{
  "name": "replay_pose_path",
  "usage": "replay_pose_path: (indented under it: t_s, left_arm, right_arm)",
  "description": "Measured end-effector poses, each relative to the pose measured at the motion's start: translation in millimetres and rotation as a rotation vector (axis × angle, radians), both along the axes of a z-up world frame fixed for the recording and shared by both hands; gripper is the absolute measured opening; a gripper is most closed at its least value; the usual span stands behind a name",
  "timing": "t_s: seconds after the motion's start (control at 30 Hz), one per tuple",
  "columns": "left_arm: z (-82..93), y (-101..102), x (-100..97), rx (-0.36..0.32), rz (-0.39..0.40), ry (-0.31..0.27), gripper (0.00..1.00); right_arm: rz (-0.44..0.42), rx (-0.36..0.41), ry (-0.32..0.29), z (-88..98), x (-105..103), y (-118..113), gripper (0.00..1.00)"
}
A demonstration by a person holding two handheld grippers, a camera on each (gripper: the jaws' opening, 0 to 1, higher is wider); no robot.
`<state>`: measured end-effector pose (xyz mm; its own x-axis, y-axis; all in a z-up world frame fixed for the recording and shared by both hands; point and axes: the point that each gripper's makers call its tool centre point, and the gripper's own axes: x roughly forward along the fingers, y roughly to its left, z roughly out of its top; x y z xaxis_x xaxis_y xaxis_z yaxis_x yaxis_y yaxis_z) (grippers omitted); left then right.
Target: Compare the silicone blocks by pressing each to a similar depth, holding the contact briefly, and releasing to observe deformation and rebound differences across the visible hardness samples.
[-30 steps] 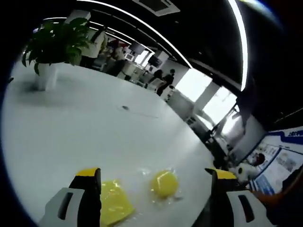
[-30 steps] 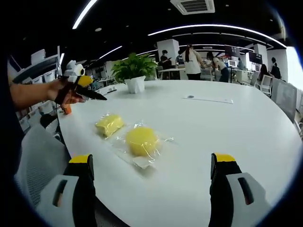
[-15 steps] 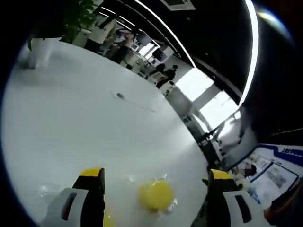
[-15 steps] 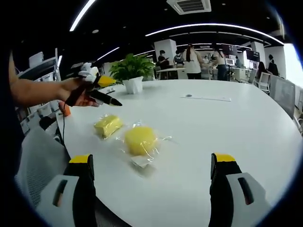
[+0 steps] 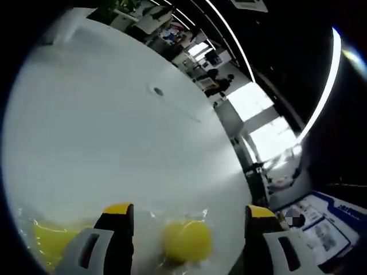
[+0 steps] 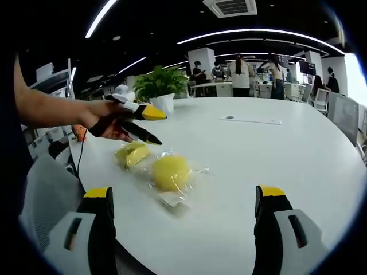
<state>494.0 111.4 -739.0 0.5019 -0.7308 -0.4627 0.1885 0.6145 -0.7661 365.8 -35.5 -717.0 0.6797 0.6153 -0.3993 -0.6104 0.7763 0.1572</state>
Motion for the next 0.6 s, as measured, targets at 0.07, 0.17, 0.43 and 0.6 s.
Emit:
replay_pose_path:
  t_s: [0.07,0.17,0.43,0.6]
  left_arm:
    - [-5.6,-2.8,1.3,0.009,-0.003,0.011,0.72]
    - [-16.9,-7.0,-1.7,-0.001,-0.001,0.067,0.71]
    - [-32.2,-8.7,-3.0,0.015,0.016,0.124,0.56]
    - [-39.4,-9.5,-1.1,0.041,0.011,0.124,0.42]
  right_arm:
    - [-0.001,0.002,0.002,-1.2,-1.3,-0.9,0.96]
    - [-0.003,-0.003,0.016,-4.2,-2.7,-2.4,0.96]
    - [-0.012,0.002,0.015,-4.1,-4.6,-3.1,0.96]
    - [-0.016,0.007,0.018,-6.2,-5.5,-4.8,0.96]
